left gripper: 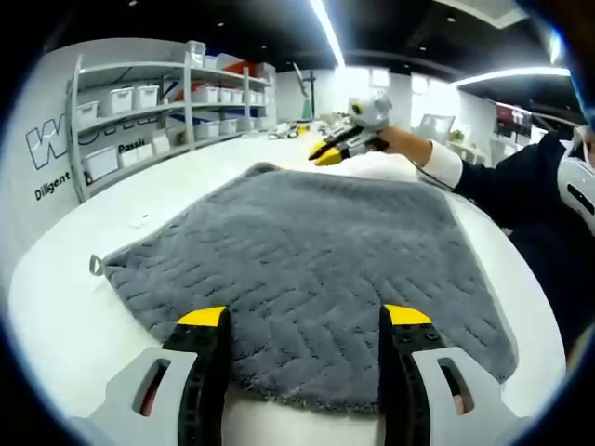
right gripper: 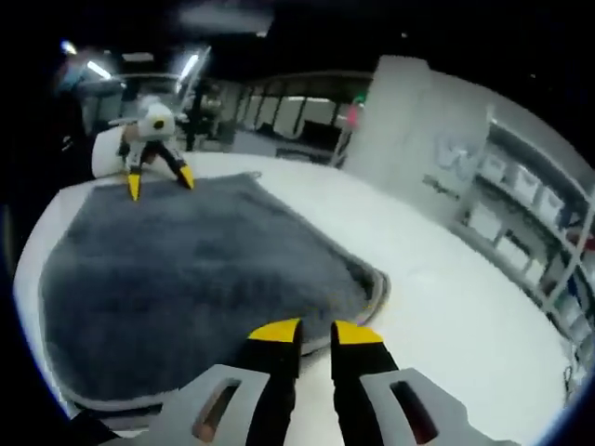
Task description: Open the folded towel by lifting each exposed corner and separating the folded layers until the towel lies flat within the target outline without major curled edges
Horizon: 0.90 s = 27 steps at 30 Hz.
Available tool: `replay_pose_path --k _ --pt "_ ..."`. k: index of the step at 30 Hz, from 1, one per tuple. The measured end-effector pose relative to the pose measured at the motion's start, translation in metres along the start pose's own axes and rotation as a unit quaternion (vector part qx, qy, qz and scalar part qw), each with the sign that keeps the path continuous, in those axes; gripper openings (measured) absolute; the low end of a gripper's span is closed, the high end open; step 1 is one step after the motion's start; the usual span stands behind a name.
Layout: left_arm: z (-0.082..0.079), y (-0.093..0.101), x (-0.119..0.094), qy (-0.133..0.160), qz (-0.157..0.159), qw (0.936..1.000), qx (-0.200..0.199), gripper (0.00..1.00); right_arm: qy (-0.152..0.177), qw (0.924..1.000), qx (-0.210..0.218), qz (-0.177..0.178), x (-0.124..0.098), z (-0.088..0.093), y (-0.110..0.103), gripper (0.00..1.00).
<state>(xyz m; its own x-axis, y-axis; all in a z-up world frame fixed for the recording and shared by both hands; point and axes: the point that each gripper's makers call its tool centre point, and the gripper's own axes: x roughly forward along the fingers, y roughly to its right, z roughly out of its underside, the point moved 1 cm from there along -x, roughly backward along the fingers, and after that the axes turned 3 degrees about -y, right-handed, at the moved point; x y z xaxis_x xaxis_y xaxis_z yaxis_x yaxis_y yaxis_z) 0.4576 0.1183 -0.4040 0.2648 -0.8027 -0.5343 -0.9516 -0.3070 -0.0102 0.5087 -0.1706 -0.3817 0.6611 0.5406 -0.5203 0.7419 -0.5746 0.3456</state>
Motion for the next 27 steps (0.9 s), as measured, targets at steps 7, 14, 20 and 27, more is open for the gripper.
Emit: replay_pose_path --k 7,14,20,27 --pt "0.001 -0.002 -0.001 -0.001 -0.001 1.0 0.0 0.64 0.022 0.999 0.0 -0.038 -0.016 0.006 -0.01 0.09" --pt "0.001 -0.003 -0.001 -0.001 -0.001 1.0 0.0 0.64 0.026 0.9956 -0.014 -0.089 -0.027 0.02 -0.023 0.07" --pt "0.002 -0.004 -0.001 0.0 -0.001 1.0 0.0 0.64 0.013 0.9923 -0.04 -0.116 -0.028 0.027 -0.037 0.07" --pt "0.001 -0.003 -0.001 0.001 -0.001 1.0 0.0 0.64 0.008 0.9912 -0.001 -0.132 -0.03 0.029 -0.045 0.07"
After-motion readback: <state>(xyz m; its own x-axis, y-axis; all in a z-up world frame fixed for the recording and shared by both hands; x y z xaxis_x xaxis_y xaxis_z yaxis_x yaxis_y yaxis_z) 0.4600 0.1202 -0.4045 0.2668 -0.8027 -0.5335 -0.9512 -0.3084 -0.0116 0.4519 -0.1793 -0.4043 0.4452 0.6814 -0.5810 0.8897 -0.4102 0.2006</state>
